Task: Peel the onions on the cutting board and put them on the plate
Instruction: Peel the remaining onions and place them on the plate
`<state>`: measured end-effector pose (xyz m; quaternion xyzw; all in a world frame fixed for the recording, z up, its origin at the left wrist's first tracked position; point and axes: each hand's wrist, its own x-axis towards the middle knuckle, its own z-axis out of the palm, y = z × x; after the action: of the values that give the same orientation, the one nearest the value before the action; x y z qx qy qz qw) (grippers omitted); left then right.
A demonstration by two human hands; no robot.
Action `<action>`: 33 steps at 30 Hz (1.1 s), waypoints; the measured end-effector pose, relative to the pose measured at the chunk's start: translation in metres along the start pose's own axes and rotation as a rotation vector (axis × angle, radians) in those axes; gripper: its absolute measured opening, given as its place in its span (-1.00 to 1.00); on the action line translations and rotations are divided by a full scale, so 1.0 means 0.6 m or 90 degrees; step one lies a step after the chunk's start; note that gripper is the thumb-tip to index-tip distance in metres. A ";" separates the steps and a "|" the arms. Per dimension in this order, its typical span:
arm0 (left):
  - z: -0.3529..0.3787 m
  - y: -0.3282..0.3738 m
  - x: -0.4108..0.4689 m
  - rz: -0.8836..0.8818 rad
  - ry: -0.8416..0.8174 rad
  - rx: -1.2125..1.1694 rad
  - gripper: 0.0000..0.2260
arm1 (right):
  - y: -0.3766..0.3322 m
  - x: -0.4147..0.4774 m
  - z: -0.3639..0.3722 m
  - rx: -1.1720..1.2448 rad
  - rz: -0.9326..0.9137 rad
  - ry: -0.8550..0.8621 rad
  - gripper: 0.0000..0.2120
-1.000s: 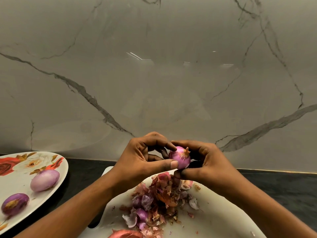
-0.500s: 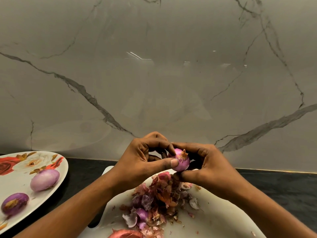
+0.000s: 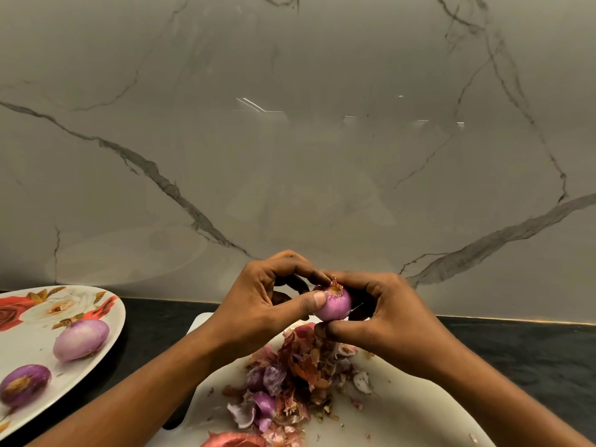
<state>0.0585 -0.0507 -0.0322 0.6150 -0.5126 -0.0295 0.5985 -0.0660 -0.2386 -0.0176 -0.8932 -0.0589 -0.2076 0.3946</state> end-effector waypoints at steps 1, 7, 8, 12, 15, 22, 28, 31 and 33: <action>0.000 0.000 0.000 0.000 0.002 0.006 -0.86 | 0.000 0.000 0.001 -0.002 -0.002 0.001 -0.53; 0.003 -0.001 0.001 0.049 0.030 0.068 -0.89 | 0.004 -0.002 0.003 -0.035 -0.004 0.013 -0.54; 0.003 -0.001 0.001 0.053 0.028 0.074 -0.90 | 0.005 -0.002 0.003 -0.038 -0.006 0.012 -0.56; 0.004 -0.001 -0.001 0.043 0.033 0.052 -0.89 | 0.005 -0.004 0.004 -0.037 -0.003 0.019 -0.60; 0.006 0.000 -0.002 0.039 0.035 0.048 -0.89 | 0.000 -0.005 0.004 -0.063 -0.017 0.023 -0.63; 0.007 0.002 -0.005 -0.007 -0.004 0.048 -0.93 | 0.002 -0.010 0.005 -0.159 -0.062 0.015 -0.63; 0.004 -0.002 -0.003 0.000 -0.020 0.032 -0.95 | 0.003 -0.008 0.007 -0.116 -0.055 0.009 -0.64; 0.005 -0.003 -0.002 0.003 -0.040 0.052 -0.95 | 0.002 -0.007 0.008 -0.068 -0.046 0.004 -0.65; 0.005 -0.004 -0.001 0.007 -0.049 0.044 -0.95 | 0.003 -0.006 0.008 -0.046 -0.039 0.005 -0.64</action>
<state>0.0579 -0.0532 -0.0351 0.6311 -0.5391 -0.0320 0.5568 -0.0669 -0.2363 -0.0234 -0.9039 -0.0769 -0.2247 0.3557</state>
